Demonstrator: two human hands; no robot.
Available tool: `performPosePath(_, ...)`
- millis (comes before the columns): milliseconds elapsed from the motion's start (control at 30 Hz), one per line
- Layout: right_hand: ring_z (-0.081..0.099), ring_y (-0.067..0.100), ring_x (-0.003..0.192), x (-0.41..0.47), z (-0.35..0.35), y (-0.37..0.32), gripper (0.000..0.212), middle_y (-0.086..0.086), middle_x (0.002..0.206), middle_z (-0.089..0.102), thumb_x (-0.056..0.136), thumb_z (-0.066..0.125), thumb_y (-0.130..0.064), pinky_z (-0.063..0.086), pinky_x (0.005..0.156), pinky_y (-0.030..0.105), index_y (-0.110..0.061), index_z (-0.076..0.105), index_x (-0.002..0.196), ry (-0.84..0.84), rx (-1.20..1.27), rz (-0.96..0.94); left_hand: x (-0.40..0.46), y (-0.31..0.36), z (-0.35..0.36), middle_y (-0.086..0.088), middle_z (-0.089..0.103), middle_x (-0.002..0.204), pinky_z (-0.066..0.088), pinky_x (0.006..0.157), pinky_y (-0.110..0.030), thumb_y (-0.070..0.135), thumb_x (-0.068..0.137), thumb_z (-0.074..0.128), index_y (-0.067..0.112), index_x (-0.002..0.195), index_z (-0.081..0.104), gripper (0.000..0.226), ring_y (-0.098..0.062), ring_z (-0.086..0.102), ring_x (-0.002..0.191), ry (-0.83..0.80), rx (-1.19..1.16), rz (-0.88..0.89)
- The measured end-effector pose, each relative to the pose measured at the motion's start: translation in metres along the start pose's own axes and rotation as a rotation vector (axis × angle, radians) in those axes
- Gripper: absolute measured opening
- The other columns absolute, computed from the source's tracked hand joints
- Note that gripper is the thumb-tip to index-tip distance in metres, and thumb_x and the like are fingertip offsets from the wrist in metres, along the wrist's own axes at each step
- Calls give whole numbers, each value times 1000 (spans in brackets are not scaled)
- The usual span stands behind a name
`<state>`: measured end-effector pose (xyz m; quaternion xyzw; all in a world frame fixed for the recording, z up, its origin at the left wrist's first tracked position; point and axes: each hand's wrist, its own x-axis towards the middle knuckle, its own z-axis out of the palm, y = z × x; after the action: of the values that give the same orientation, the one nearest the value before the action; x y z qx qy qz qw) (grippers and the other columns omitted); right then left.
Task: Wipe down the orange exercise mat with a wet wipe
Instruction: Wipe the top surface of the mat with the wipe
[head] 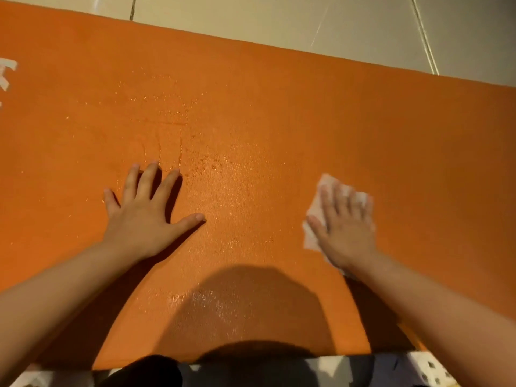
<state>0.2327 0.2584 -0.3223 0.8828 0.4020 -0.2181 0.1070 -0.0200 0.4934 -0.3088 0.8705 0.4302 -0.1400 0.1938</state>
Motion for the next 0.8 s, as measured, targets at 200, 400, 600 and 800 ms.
performPosePath(200, -32, 20, 144, 26, -3, -124, 68, -4, 159, -28, 95, 2, -66, -21, 112, 58, -36, -17, 153, 59, -38, -438, 58, 21, -33, 9, -30, 160, 6, 114, -70, 92, 40, 51, 47, 149, -20, 138, -22, -22, 149, -172, 154, 38)
performPosePath(400, -20, 19, 149, 81, -27, -81, 71, -8, 161, -23, 90, 2, -74, -18, 114, 60, -42, -14, 152, 98, -37, -229, 91, 16, -55, 8, -39, 155, 16, 113, -70, 81, 22, 70, 53, 145, -26, 158, -29, -29, 146, -362, 58, -120)
performPosePath(600, -19, 21, 149, 91, -38, 42, 75, -8, 162, -20, 88, 1, -77, -14, 114, 62, -42, -13, 153, 65, -7, 219, 91, 18, -56, 5, -54, 144, 13, 108, -77, 86, 29, 65, 53, 126, -45, 151, -31, -39, 141, -468, 123, -173)
performPosePath(800, -17, 20, 150, 88, -33, 56, 70, -1, 164, -14, 99, 2, -60, -12, 116, 59, -23, -3, 158, 158, 54, 351, 95, 19, -63, 8, -72, 113, 7, 105, -80, 97, 25, 50, 51, 106, -58, 142, -31, -50, 132, -591, 223, -202)
